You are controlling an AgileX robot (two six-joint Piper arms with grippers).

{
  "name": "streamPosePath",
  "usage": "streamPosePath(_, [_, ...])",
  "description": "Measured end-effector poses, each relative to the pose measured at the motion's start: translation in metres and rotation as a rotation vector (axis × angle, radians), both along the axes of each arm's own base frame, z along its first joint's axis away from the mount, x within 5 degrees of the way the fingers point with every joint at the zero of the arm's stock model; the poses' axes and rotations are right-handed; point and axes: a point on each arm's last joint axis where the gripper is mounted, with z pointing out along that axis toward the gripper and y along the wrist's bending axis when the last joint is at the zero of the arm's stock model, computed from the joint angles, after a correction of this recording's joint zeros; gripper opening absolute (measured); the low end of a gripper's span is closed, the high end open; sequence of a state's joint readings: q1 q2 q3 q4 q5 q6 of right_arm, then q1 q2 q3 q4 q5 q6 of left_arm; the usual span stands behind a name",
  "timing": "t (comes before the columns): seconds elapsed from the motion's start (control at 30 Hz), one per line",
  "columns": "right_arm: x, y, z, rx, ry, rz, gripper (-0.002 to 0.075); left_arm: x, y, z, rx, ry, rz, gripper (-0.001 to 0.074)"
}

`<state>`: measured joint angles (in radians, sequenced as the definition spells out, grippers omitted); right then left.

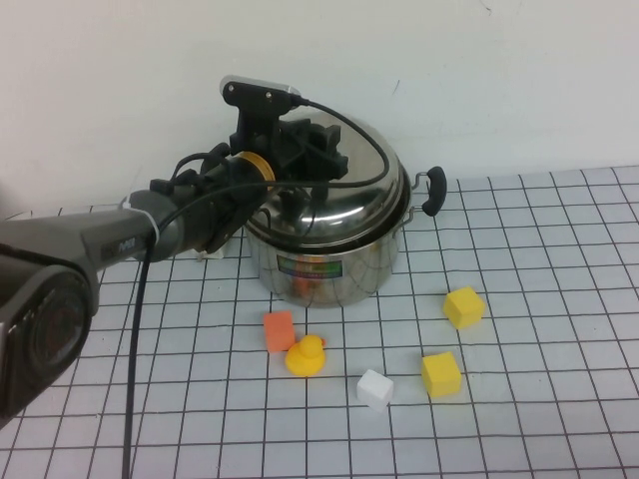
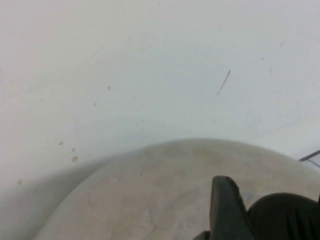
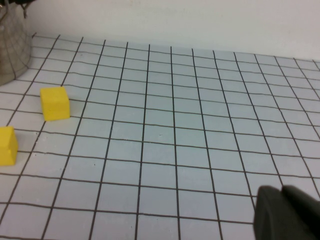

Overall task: Cover the pot
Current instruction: Place the pot lid on the pot

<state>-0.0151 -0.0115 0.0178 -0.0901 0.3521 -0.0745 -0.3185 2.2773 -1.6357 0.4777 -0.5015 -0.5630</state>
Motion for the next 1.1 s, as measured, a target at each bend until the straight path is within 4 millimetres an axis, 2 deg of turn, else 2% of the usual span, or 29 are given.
streamPosePath(0.53, [0.0, 0.0, 0.0, 0.0, 0.0, 0.0, 0.0011, -0.005, -0.009, -0.005, 0.04, 0.032, -0.086, 0.0314])
streamPosePath(1.0, [0.0, 0.0, 0.0, 0.0, 0.0, 0.0, 0.0012, -0.007, -0.013, -0.005, 0.042, 0.032, -0.095, 0.0314])
streamPosePath(1.07, [0.0, 0.0, 0.0, 0.0, 0.0, 0.0, 0.0012, -0.007, -0.012, -0.006, 0.039, 0.04, -0.091, 0.0337])
streamPosePath(1.1, [0.0, 0.0, 0.0, 0.0, 0.0, 0.0, 0.0012, -0.007, -0.012, -0.006, 0.033, 0.044, -0.089, 0.0372])
